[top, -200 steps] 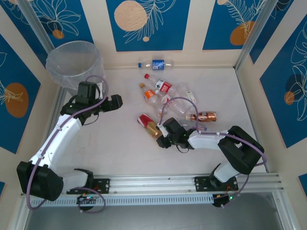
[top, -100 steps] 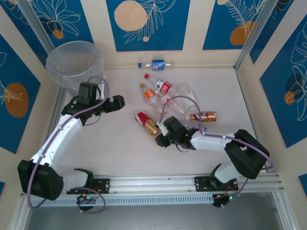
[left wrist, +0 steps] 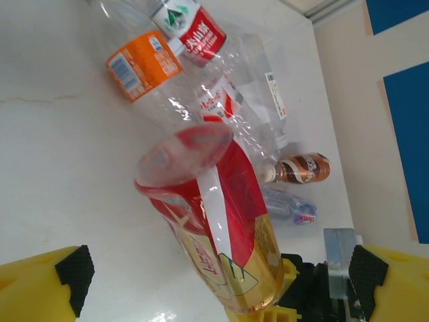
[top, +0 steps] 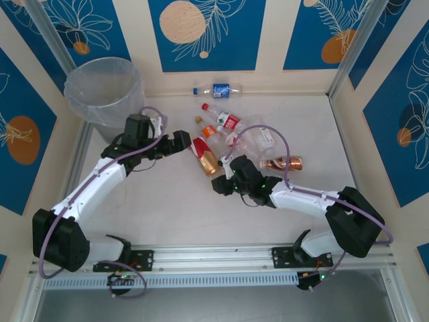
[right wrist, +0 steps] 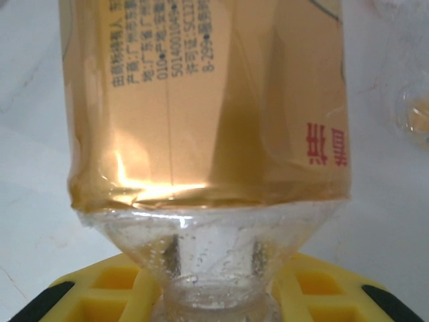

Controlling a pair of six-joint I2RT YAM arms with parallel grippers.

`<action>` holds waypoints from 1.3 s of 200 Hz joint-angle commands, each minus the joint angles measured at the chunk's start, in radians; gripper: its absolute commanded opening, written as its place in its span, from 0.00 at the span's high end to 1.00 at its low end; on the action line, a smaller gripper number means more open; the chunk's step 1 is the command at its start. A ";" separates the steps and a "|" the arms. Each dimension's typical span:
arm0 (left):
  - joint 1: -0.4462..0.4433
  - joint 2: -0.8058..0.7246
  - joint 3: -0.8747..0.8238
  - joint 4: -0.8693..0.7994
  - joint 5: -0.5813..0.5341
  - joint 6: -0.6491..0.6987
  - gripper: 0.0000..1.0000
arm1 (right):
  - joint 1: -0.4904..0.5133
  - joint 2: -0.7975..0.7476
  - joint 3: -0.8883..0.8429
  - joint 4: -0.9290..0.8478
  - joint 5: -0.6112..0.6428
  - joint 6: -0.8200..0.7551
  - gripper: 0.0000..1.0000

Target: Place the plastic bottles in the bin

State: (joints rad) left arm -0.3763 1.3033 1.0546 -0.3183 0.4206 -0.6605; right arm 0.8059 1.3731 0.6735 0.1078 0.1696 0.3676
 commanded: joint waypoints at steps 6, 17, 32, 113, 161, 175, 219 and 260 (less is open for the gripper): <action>-0.065 0.027 -0.059 0.138 -0.054 -0.107 0.01 | 0.007 -0.008 0.034 0.088 0.010 0.032 1.00; -0.080 0.049 -0.070 0.177 -0.048 -0.137 0.01 | 0.006 -0.004 0.037 0.108 0.002 0.027 1.00; -0.094 0.086 -0.066 0.216 -0.021 -0.153 0.01 | 0.007 -0.005 0.036 0.144 -0.018 0.021 1.00; -0.107 0.160 -0.035 0.309 0.024 -0.154 0.02 | 0.013 -0.006 0.014 0.243 -0.052 0.027 1.00; -0.087 0.163 -0.002 0.330 0.046 -0.138 0.13 | 0.013 -0.017 -0.001 0.228 -0.063 0.034 1.00; -0.085 0.157 -0.006 0.342 0.040 -0.146 0.16 | 0.013 -0.019 -0.006 0.230 -0.057 0.040 1.00; -0.079 0.142 -0.033 0.364 0.004 -0.159 0.37 | 0.014 -0.016 -0.009 0.230 -0.062 0.050 1.00; -0.079 0.134 -0.033 0.363 0.007 -0.148 0.45 | 0.015 -0.016 -0.013 0.221 -0.068 0.047 1.00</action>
State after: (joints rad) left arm -0.4625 1.4670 1.0256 0.0288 0.4591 -0.8322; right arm 0.8124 1.3724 0.6758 0.3252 0.1123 0.4191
